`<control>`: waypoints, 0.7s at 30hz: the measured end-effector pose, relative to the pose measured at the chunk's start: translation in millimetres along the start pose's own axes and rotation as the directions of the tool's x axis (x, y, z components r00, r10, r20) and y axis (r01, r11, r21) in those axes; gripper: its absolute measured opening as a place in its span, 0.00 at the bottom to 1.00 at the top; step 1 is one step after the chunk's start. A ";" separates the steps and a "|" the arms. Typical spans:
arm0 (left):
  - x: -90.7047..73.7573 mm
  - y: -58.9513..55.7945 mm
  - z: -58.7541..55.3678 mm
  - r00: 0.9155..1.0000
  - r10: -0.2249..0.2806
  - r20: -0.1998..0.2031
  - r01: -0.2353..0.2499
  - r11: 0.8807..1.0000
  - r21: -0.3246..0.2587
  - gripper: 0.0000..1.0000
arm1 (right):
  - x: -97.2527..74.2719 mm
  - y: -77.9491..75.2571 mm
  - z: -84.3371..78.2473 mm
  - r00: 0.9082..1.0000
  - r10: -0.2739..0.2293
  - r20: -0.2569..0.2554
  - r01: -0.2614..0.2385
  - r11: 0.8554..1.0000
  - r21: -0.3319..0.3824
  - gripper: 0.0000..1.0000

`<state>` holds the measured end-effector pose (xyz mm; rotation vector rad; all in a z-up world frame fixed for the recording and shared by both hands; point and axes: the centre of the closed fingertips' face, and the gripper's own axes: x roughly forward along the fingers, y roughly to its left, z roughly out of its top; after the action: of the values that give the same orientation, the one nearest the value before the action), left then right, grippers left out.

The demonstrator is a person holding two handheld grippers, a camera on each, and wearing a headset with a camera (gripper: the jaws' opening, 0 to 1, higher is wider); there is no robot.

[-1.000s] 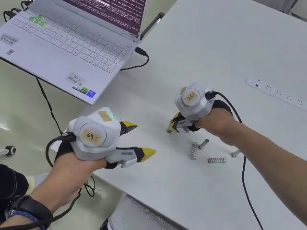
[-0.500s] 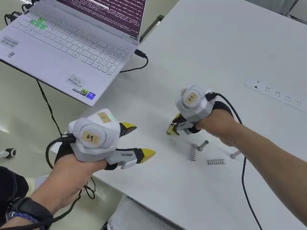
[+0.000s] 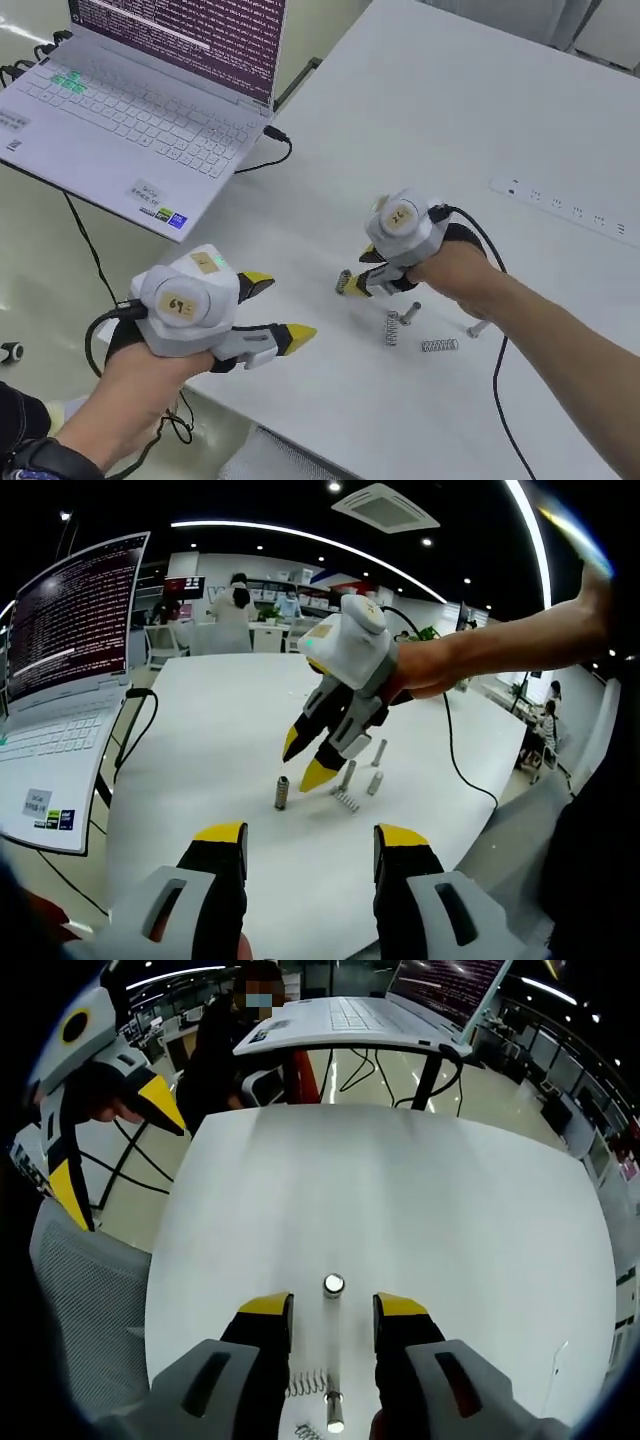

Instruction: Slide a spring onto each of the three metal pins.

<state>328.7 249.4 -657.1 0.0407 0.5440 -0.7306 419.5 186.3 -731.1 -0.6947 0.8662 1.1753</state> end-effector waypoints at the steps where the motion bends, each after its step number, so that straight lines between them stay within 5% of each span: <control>1: 0.0 -0.3 0.3 1.000 0.000 0.001 0.000 1.000 0.000 0.45 | -1.5 0.2 -0.3 1.000 -0.003 0.002 0.003 1.000 0.002 0.30; 21: -7.0 -3.2 6.5 1.000 0.020 0.019 -0.020 1.000 0.004 0.45 | -37.7 7.6 -3.6 0.989 -0.091 0.114 0.078 0.991 0.109 0.34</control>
<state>325.3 249.9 -647.6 0.0431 0.5234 -0.7120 405.9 166.9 -700.6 -0.5659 0.7850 1.0767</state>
